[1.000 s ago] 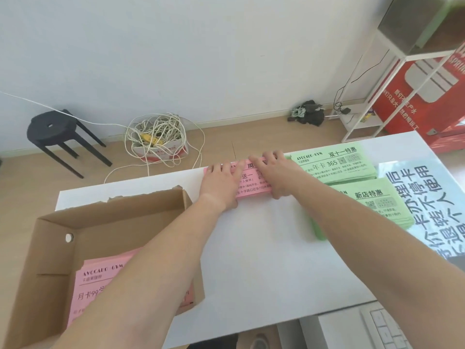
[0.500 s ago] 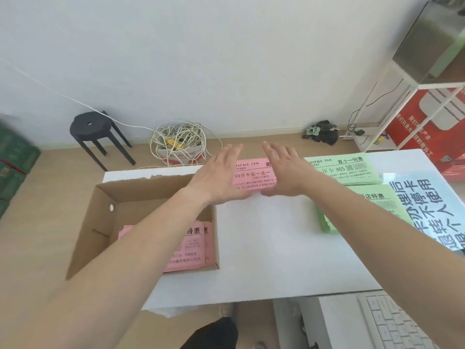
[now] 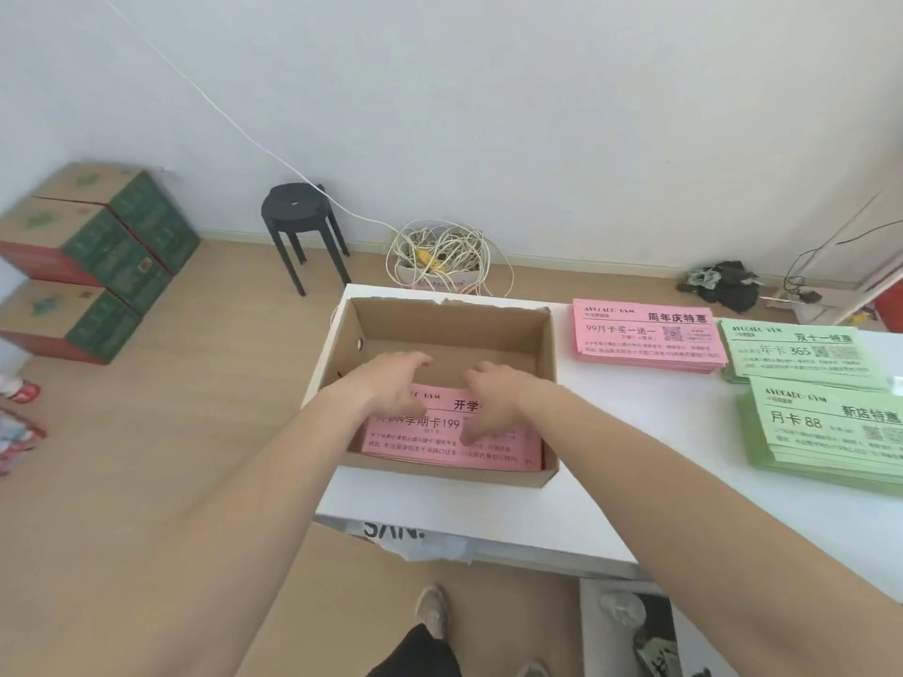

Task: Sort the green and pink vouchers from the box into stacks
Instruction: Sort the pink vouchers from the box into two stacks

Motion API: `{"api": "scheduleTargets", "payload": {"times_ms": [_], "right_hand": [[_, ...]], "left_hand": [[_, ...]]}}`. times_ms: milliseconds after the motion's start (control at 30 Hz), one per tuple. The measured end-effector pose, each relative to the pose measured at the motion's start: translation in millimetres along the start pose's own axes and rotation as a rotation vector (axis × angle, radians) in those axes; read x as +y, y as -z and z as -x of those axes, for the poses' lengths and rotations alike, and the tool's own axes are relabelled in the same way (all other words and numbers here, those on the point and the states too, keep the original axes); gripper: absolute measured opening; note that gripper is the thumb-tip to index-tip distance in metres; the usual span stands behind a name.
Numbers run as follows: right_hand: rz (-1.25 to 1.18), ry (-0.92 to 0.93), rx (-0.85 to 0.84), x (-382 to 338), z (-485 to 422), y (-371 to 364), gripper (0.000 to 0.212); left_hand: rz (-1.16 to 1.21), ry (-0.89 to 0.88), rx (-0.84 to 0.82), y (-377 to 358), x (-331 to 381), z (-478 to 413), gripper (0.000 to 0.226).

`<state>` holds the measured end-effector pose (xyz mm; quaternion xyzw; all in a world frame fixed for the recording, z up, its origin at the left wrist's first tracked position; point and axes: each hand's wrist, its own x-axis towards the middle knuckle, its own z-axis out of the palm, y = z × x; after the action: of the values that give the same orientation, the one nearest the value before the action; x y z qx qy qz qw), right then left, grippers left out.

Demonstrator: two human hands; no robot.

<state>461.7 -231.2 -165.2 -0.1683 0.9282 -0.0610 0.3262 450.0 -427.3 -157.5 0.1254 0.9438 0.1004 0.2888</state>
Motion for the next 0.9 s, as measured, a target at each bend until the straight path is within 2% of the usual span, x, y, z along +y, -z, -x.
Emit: {"api": "scheduleTargets", "payload": {"times_ms": [67,167,233,367,500,600,733,900], "right_hand": [[-0.041,-0.049,-0.069,0,-11,-7,0.1],[-0.08,-0.073,-0.112,-1,-21,-11,0.097],[-0.073,-0.08,-0.104,-1,-24,-11,0.102],[-0.044,-0.128,-0.133,-5,-27,-6,0.106],[-0.035,-0.157,-0.195,-10,-33,4,0.103],[-0.063,-0.143,-0.238,-6,-41,6,0.098],[-0.074,-0.108,-0.276,-3,-47,8,0.08],[-0.03,-0.054,-0.255,-2,-50,5,0.083]], "left_hand": [[-0.041,-0.005,-0.086,-2,-8,-12,0.098],[-0.084,-0.026,-0.192,-7,-11,-21,0.094],[-0.108,-0.057,-0.194,-16,-12,-24,0.089],[-0.072,-0.089,-0.186,-19,-20,-28,0.104],[-0.075,-0.074,-0.266,-12,-15,-36,0.111],[-0.16,-0.046,-0.351,-9,-10,-45,0.105],[-0.224,-0.023,-0.405,-7,-6,-52,0.099],[-0.243,-0.008,-0.398,-9,-4,-51,0.094]]}}
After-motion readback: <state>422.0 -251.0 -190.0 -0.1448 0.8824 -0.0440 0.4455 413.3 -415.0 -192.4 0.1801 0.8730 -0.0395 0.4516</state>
